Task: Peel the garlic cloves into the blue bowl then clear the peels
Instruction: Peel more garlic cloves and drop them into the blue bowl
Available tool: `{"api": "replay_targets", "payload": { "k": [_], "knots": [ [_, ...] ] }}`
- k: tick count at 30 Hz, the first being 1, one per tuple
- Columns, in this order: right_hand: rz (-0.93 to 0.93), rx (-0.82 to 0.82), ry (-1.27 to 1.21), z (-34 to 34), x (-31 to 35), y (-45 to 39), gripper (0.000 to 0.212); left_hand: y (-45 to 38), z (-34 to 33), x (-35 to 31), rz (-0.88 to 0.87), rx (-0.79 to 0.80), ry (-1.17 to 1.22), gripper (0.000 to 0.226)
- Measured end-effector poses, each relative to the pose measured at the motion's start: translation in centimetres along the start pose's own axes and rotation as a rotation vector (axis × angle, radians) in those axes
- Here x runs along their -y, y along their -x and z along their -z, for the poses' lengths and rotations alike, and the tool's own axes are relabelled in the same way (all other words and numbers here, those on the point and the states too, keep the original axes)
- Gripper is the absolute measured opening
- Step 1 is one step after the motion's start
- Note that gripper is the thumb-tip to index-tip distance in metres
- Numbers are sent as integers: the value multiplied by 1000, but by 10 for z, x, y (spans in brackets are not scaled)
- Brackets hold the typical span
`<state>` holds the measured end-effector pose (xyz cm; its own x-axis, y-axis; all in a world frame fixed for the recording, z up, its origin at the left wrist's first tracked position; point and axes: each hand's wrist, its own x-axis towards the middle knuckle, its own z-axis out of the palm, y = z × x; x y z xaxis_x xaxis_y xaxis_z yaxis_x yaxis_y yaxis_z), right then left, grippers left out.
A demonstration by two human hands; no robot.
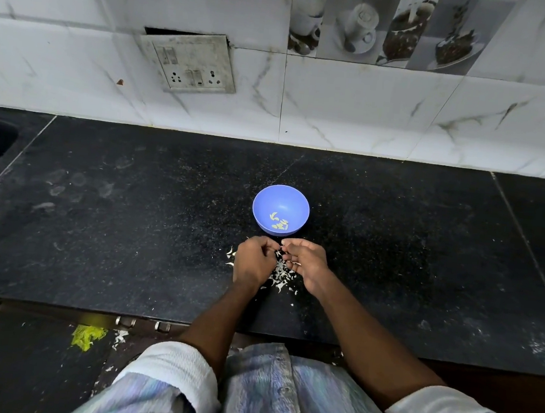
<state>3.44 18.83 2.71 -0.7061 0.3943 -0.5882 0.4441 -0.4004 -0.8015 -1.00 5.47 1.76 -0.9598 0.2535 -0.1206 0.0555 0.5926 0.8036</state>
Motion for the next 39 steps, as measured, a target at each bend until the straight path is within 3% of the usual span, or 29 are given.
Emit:
{"api": "replay_targets", "payload": {
  "k": [5,9,13,20,23,27,39],
  "knots": [
    [-14,10,-32,3,0,2,18,6,1,-5,-2,-102,10,15],
    [-9,9,-32,4,-2,2,16,3,-2,2,-55,-69,4,9],
    [-13,-6,-10,7,-5,2,12,2,-3,8,-80,-51,107,26],
    [-53,68,3,7,-7,1,13,-1,-10,8,-36,-34,332,9],
    [70,29,159,4,-6,2,11,-1,-13,4,109,-22,507,12],
    [317,-114,390,5,-4,0,8,-3,-17,6,95,-46,465,10],
    [396,-58,438,2,-1,4,19,-5,-20,13,189,12,660,12]
  ]
}}
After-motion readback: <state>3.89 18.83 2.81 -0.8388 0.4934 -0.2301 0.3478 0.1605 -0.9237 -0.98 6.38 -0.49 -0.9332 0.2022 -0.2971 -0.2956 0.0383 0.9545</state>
